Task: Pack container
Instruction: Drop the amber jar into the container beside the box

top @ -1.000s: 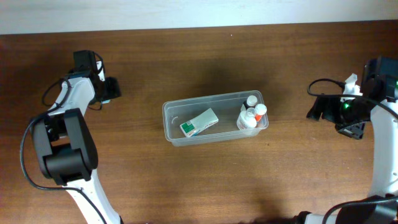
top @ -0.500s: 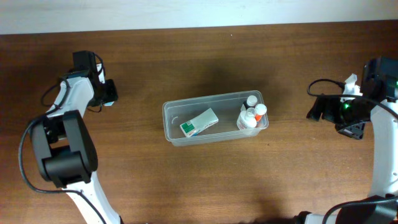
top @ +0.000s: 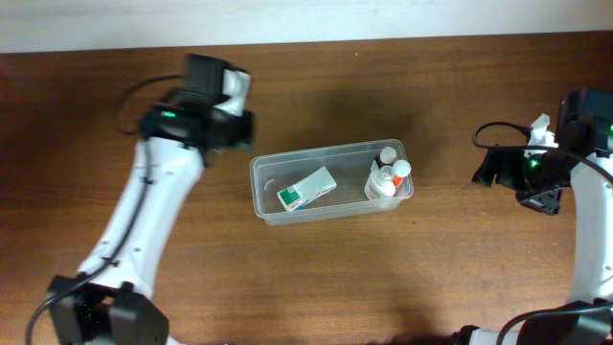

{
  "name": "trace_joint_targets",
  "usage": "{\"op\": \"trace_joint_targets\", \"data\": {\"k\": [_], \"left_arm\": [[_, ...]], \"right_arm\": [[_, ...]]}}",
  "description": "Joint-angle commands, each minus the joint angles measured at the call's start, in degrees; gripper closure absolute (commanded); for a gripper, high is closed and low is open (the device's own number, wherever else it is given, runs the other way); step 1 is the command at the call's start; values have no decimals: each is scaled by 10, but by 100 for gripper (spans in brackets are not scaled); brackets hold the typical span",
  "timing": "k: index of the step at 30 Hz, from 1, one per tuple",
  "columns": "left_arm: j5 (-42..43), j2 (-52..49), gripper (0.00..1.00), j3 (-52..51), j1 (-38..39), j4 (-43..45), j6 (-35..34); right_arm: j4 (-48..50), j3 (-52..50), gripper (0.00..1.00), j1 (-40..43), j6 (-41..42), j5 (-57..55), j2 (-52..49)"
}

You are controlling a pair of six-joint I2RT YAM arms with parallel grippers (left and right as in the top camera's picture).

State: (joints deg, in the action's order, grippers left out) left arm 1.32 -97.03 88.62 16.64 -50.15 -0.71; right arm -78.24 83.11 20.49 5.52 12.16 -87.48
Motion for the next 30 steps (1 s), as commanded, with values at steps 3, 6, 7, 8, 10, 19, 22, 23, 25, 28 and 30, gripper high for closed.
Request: {"op": "trace_joint_targets", "data": {"k": [3,6,7,8,10,19,22,23,25,28,30], "left_arm": [[6,-34,69,-6,122,2,56],[4,-64,68,-6,155,26,67],[4,-79,68,-6,165,36,72],[4,-90,68,-6,171,41,77],[4,-113,68,-6,179,50,77],[5,-171,56,-5,181,108,94],[10,-171,48,-5,181,120,94],[18,-171,43,-5,181,120,94],[31,-171,38,-5,182,119,94],[38,-171,25,-5,182,119,94],[38,-170,25,-5,182,116,94]], "right_arm": [[-2,-3,9,2,-6,7,0],[-2,-3,9,2,-6,7,0],[-2,-3,9,2,-7,7,0],[-2,-3,9,2,-6,7,0],[-3,-3,9,2,-7,7,0],[-4,-3,9,2,-7,7,0],[-4,-3,9,2,-7,7,0],[-4,-3,9,2,-7,7,0],[-4,-3,9,2,-7,7,0],[-4,-3,9,2,-7,7,0],[-4,-3,8,2,-7,7,0]]}}
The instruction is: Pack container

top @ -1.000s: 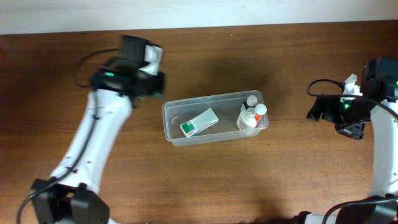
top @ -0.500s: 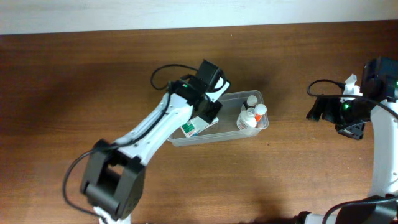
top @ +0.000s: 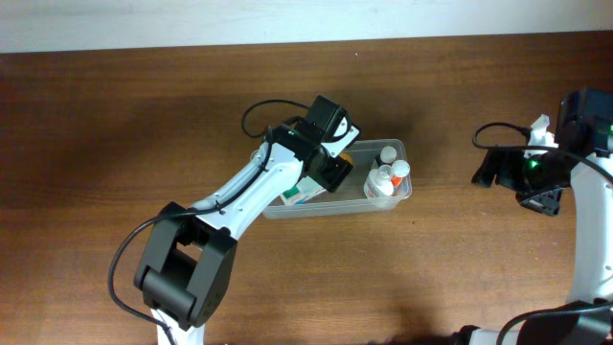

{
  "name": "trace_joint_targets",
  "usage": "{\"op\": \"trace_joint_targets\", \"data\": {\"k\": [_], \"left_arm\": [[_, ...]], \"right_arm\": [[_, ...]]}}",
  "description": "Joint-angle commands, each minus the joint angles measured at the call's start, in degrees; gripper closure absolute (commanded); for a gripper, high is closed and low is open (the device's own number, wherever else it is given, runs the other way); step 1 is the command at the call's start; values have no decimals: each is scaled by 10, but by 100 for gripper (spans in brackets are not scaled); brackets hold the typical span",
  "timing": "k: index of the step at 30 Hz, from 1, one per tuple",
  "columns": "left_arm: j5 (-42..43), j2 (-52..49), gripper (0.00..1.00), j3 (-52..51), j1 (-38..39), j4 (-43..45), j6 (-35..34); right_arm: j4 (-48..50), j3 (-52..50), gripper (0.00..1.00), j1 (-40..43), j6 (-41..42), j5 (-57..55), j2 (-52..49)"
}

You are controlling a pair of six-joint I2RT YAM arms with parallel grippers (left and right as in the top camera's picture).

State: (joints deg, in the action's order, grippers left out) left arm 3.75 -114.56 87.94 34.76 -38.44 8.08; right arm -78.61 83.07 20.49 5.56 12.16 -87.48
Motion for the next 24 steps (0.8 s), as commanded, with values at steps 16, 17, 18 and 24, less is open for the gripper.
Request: {"op": "trace_joint_targets", "data": {"k": [16,17,18,24], "left_arm": [[-23,177,21,2,-73,-26,-34],[-24,195,21,2,-92,-27,-44],[-24,211,13,2,-114,-29,-56],[-18,234,1,2,-227,-41,-90]], "right_arm": [[18,6,4,-104,-32,-31,18],[26,10,3,-120,-31,-41,23],[42,16,1,-141,-21,-57,27],[153,21,2,-183,-19,-63,27]]}}
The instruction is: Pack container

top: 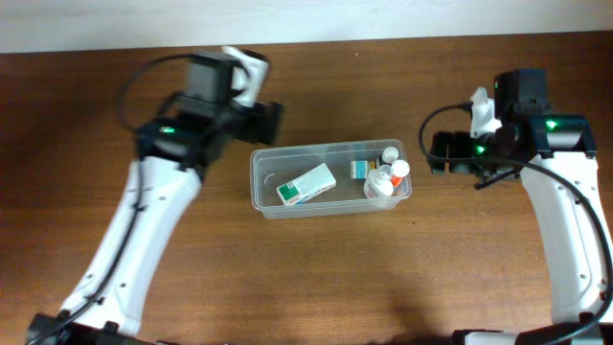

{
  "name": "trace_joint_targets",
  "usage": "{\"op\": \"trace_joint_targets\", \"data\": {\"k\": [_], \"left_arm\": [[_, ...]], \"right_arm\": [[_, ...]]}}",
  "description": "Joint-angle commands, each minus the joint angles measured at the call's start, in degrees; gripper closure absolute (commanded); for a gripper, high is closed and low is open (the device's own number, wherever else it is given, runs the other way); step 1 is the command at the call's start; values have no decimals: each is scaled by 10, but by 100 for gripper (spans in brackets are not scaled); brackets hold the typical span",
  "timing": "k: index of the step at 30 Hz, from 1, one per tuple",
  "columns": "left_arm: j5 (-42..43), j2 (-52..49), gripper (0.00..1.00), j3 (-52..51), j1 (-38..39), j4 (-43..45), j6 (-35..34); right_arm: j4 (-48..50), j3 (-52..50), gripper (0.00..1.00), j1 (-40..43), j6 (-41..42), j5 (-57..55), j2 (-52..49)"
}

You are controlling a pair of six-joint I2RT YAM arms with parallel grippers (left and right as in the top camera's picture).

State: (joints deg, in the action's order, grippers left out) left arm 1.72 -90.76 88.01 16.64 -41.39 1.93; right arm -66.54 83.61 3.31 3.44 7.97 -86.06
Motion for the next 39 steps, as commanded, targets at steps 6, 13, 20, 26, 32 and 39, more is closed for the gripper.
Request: {"op": "trace_joint_targets", "data": {"k": [6,13,20,26,32,39], "left_arm": [[-3,-3,1,1,-116,-36,-22],[90,42,1,-1,-168,-90,-24],[58,209,0,-115,-168,-61,-11],[57,470,1,-342,-168,23,-12],[60,599,1,-438,-168,35,-12],[60,618,1,-440,-168,-85,-12]], "right_arm": [[64,16,2,-10,-20,-10,13],[48,9,2,-10,5,-29,71],[86,-75,1,-10,6,-61,249],[120,-273,2,-10,6,-61,499],[119,-363,2,-10,6,-61,632],[113,-384,2,-10,6,-61,658]]}}
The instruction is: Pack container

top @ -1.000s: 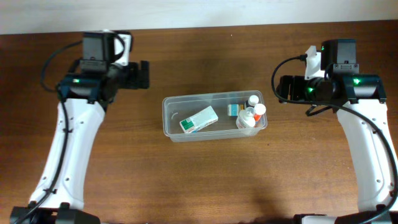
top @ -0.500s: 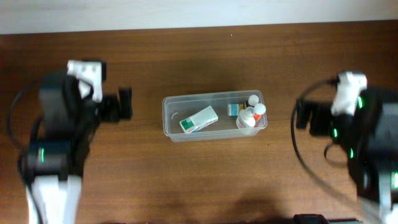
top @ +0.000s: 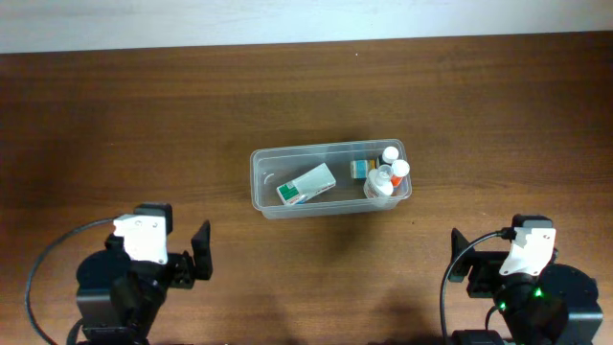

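Note:
A clear plastic container (top: 264, 196) sits in the middle of the table. Inside lie a green-and-white box (top: 306, 187), a small teal-and-orange box (top: 359, 170) and small white bottles (top: 388, 174) at its right end. My left gripper (top: 200, 252) is at the near left edge, far from the container, fingers parted and empty. My right gripper (top: 460, 255) is at the near right edge, also well away; its fingers are barely seen.
Brown wooden tabletop (top: 498, 125) all round the container. A pale wall strip runs along the far edge. The arm bases sit at the bottom left and bottom right corners.
Both arms have drawn back from beside the container to the near edge of the table. The container and its contents have not moved.
First the container held the green-and-white box and bottles, with my left arm at its far left. Then the left gripper was over the container. Then it was back left, a small teal box lay inside, and the right arm was near. Now both arms are at the near edge.

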{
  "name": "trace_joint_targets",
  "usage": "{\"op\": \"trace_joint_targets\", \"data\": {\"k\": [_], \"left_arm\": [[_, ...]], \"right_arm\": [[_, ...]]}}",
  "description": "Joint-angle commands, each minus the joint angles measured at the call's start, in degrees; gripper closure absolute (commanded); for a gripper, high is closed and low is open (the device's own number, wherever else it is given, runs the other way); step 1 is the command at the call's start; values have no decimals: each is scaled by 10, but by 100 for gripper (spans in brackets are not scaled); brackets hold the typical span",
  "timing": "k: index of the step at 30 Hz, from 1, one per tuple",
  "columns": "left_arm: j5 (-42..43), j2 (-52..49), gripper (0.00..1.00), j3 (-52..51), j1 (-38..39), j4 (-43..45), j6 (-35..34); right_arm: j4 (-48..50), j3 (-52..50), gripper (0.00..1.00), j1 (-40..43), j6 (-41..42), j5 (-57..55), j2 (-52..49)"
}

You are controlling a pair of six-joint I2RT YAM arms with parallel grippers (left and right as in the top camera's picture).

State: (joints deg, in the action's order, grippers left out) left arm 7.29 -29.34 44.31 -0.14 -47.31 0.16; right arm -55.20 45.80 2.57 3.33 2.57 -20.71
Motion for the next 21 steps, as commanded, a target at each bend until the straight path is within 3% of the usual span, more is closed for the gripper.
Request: {"op": "trace_joint_targets", "data": {"k": [1,13,21], "left_arm": [[4,4,0,-3,0,-35,5],[4,4,1,-3,0,-94,5],[4,4,1,-3,0,-94,5]], "right_arm": [[-3,-6,1,-3,7,-7,4],[-16,-17,2,-2,2,-9,30],[107,-171,2,-2,-66,31,179]]}}
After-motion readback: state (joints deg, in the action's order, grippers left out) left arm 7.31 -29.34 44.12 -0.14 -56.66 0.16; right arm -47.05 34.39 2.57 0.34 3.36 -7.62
